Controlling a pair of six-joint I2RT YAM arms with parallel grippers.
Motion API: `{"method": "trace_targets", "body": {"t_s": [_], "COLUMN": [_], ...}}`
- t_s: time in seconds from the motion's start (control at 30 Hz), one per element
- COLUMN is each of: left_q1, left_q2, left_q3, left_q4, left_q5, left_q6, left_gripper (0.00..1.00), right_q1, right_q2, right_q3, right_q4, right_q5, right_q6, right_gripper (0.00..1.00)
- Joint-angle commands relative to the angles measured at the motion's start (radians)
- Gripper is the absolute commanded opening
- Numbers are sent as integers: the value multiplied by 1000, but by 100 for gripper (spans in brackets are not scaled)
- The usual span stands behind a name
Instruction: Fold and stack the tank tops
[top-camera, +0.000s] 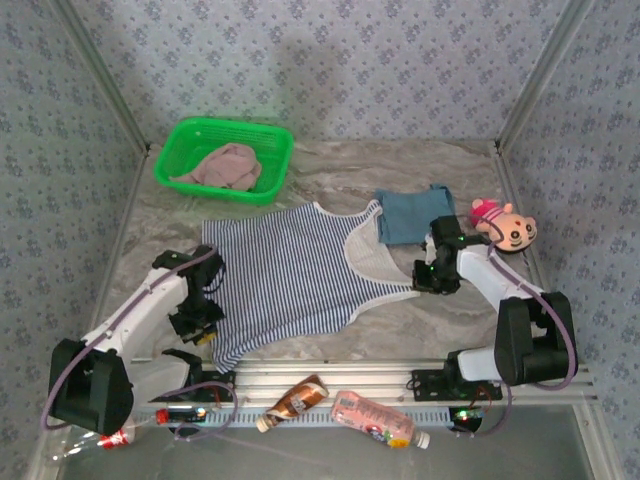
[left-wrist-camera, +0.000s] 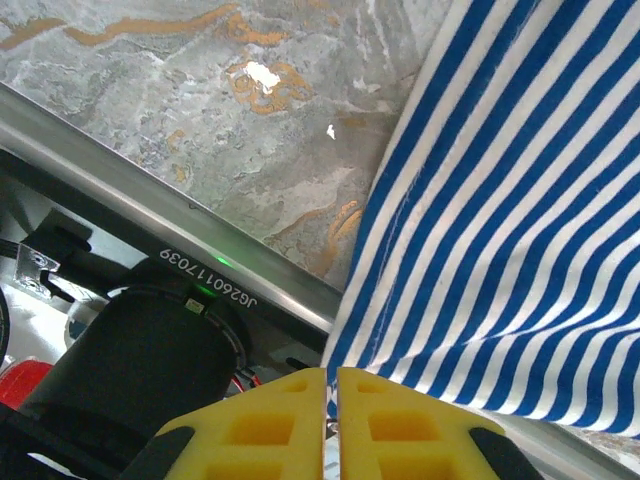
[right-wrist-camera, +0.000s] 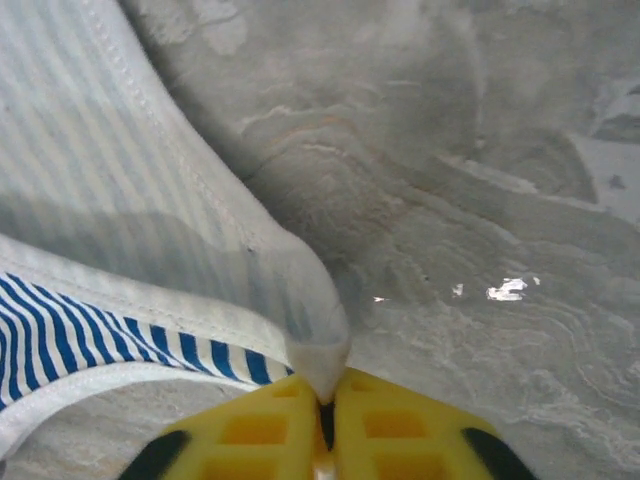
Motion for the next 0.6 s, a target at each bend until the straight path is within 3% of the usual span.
{"method": "trace_targets", "body": {"t_s": [0.0,0.07,0.17,0.37,0.43,0.57], "left_q1": [-5,-4,3,27,37,68], "left_q2": [-13,-22,-46,79,143,249], "left_q3": [3,-9,-50,-24,14,31], "left_q4": [-3,21,115,329,376,406], "left_q5": [0,14,62,72,66,71], "left_q6": [-33,-45,-77,-25,8,64], "left_gripper": [15,21,44,46,46,46], "right_q1": [-7,-5,25,209,306,494], "right_q2": [7,-16,-63,-119,-85,47], "right_q3": [29,60,105,27,9,54], "right_q4": [-10,-16,-9,312,389,375], "right_q5": [48,81,100,-211,-235,-217], "right_q6": [-9,-22,-58,-225,-312,-511], "right_gripper": [29,36,43,45,45,45]}}
